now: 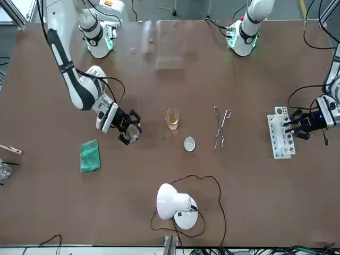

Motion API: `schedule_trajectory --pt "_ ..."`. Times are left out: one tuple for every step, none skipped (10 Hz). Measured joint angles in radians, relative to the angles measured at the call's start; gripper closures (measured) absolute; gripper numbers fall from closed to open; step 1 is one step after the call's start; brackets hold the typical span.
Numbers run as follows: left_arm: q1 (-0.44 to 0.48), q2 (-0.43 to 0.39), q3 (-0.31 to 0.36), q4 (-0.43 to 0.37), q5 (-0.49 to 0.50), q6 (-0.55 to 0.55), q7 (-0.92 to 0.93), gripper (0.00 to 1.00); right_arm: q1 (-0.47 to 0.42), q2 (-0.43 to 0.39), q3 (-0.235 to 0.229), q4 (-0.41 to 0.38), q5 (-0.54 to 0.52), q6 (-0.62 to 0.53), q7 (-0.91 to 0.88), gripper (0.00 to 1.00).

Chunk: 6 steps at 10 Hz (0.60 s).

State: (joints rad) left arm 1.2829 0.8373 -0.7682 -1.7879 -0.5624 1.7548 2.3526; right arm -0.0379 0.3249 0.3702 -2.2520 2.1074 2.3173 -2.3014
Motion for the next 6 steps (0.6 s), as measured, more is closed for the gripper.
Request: schedule_trajectory --pt "0.004 0.0 0.0 -0.002 0.0 0.0 0.0 0.7 -0.057 0.0 0.0 -0.034 -0.061 -0.059 -0.04 0.6" --pt "0.006 -0.001 0.0 -0.002 0.0 0.001 0.0 0.68 -0.119 -0.001 -0.001 -0.068 -0.136 -0.115 -0.072 0.6" --pt "0.006 -0.001 0.0 -0.003 0.0 0.001 0.0 0.61 -0.188 -0.001 -0.001 -0.096 -0.213 -0.163 -0.105 0.6" --pt "0.007 -0.002 0.0 -0.003 0.0 0.002 0.001 0.54 -0.26 -0.001 -0.001 -0.119 -0.297 -0.207 -0.144 0.6" --pt "0.009 -0.002 0.001 -0.003 0.0 0.002 0.001 0.41 -0.327 -0.001 -0.002 -0.134 -0.37 -0.243 -0.181 0.6" --pt "0.012 -0.003 0.001 -0.003 0.0 0.002 0.001 0.25 -0.392 -0.001 -0.001 -0.142 -0.439 -0.273 -0.209 0.6"
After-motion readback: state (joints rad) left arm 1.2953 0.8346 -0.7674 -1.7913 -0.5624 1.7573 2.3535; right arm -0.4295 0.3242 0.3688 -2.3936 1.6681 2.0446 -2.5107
